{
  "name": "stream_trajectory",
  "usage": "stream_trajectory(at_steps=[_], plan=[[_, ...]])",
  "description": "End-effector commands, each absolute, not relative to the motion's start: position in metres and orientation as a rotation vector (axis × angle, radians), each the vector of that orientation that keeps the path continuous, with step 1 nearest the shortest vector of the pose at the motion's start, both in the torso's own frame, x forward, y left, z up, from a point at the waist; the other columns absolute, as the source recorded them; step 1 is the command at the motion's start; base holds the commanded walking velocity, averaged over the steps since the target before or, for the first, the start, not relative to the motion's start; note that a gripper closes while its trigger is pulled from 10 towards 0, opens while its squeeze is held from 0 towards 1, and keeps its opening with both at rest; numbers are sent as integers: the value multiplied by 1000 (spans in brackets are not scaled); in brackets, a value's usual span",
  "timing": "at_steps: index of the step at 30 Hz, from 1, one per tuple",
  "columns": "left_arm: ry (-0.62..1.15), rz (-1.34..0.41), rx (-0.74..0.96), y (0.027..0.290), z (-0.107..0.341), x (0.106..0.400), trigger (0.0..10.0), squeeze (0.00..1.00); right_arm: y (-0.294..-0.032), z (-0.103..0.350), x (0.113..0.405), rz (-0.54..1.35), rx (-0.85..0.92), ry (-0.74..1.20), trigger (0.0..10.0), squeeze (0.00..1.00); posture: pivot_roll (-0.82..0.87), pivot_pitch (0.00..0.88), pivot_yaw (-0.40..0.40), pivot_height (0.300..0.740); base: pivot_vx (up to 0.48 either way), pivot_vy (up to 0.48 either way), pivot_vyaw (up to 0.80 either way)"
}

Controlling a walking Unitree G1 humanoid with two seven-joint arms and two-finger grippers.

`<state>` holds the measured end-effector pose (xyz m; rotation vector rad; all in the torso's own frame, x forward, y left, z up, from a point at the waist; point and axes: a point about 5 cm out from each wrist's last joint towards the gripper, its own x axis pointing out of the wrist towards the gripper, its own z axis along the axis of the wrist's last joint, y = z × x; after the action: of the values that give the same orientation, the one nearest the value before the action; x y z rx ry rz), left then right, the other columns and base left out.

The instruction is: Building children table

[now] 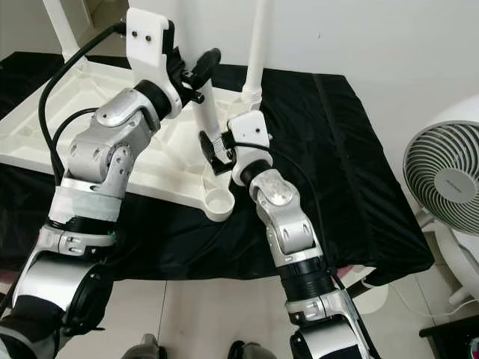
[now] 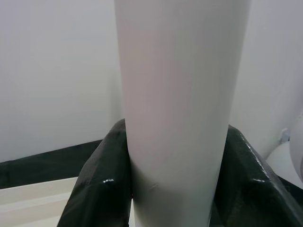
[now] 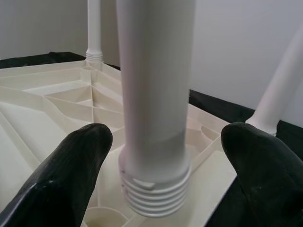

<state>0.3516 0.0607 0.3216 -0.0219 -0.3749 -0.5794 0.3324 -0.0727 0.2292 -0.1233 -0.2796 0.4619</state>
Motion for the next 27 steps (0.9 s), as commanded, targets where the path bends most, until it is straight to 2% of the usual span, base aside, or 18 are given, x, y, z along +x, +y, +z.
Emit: stream_trajectory(at_steps=[1,27], plan=[[-384,-523,-15,60,323,350,10000,0,-68,225,334,476,-124,-249,10000,0,121,53,-63,740,0,0,0],[-405,-538,-3,44,322,336,10000,0,-62,233,351,426,-105,-267,10000,0,129,66,-67,740,0,0,0]])
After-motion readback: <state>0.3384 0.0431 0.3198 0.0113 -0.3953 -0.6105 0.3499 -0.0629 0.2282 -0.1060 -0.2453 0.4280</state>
